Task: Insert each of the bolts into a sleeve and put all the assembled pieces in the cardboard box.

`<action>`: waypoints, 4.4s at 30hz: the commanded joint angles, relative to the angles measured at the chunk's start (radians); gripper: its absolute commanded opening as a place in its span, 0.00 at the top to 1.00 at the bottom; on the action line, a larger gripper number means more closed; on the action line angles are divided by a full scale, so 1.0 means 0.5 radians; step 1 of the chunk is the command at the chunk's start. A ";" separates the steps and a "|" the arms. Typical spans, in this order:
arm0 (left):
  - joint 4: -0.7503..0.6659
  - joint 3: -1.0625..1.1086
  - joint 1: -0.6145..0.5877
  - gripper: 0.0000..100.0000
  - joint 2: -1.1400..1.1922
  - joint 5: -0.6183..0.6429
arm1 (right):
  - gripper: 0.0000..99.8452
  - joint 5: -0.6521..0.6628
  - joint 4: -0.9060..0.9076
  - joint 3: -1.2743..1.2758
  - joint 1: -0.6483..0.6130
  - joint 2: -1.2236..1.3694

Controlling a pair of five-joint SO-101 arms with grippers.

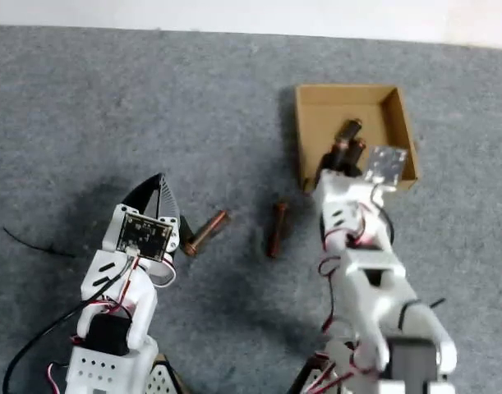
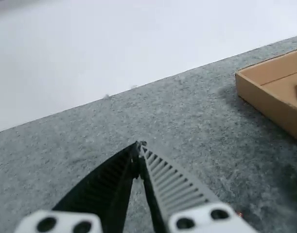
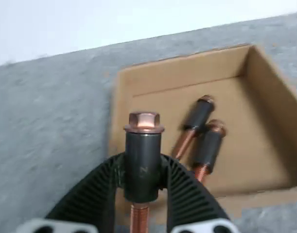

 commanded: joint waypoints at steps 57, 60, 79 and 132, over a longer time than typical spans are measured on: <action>-0.043 0.038 0.103 0.99 -0.023 -0.120 | 0.82 -0.018 0.275 -1.800 0.127 1.573; -0.043 0.038 0.103 0.99 -0.023 -0.120 | 0.82 -0.018 0.275 -1.794 0.124 1.478; -0.043 0.038 0.103 0.99 -0.023 -0.120 | 0.82 0.497 0.474 -0.109 -0.784 -0.219; -0.077 -0.081 -0.318 0.99 -0.032 0.120 | 0.82 0.236 1.637 -1.339 -1.524 0.612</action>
